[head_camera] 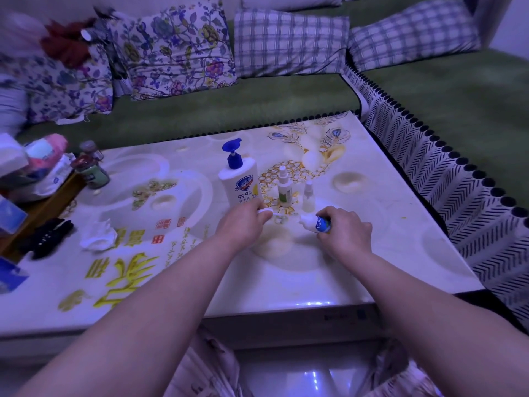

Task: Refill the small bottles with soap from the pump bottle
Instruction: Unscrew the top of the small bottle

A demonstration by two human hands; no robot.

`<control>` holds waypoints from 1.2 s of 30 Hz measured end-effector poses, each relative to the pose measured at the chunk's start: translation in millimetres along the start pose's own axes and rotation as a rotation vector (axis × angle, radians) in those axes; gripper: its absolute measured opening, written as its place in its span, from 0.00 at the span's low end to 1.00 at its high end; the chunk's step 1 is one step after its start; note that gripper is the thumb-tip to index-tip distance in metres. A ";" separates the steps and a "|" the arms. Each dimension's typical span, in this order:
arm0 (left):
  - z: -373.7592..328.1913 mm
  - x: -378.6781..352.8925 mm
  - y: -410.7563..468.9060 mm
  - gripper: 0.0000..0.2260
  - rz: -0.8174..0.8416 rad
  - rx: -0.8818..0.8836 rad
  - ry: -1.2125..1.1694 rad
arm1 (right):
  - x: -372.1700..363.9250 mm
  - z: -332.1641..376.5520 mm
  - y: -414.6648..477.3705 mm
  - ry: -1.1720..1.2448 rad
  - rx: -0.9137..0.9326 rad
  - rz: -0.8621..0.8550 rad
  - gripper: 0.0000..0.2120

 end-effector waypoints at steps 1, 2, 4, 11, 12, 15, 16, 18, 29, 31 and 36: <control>0.8 0.3 0.2 0.08 0.001 0.000 0.001 | -0.1 -0.5 -0.4 0.013 -0.007 -0.001 0.16; 1.6 0.8 0.1 0.08 0.000 0.000 -0.002 | -0.1 -1.0 -0.7 0.028 -0.012 -0.004 0.16; 2.3 2.2 -0.6 0.08 -0.001 -0.005 -0.028 | 0.6 -2.6 -1.8 0.051 -0.021 -0.012 0.15; 2.4 4.1 -3.7 0.08 -0.001 -0.006 -0.083 | 2.2 -4.3 -3.3 0.080 -0.066 -0.024 0.12; 2.9 3.9 -4.4 0.08 -0.002 -0.006 -0.091 | 2.5 -4.0 -3.3 0.084 -0.077 -0.024 0.12; 7.9 4.6 -7.0 0.08 -0.010 0.015 -0.115 | 4.1 -1.3 -3.6 0.104 -0.129 -0.022 0.14; 11.2 5.0 -7.7 0.08 -0.013 0.029 -0.126 | 4.1 0.0 -3.9 0.125 -0.143 -0.021 0.15; 19.5 5.6 -9.5 0.09 -0.023 0.069 -0.168 | 2.8 3.9 -4.2 0.179 -0.148 -0.016 0.16; 95.6 6.4 -25.9 0.07 -0.124 0.342 -0.386 | -19.9 52.6 -4.2 0.340 0.070 0.100 0.16; 105.2 5.4 -27.4 0.07 -0.136 0.388 -0.375 | -23.5 58.5 -6.1 0.338 0.091 0.133 0.16; 127.1 -8.7 -23.4 0.15 -0.104 0.502 -0.352 | -30.0 69.3 -8.0 0.286 0.107 0.165 0.16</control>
Point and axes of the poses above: each hand's wrist, its own y-axis towards the middle knuckle, its own x-axis out of the back of the hand, z = x × y, the point moved 2 cm from there along y, towards the middle knuckle, and after that the axes turned 15 degrees about z, right-handed, at the moved point
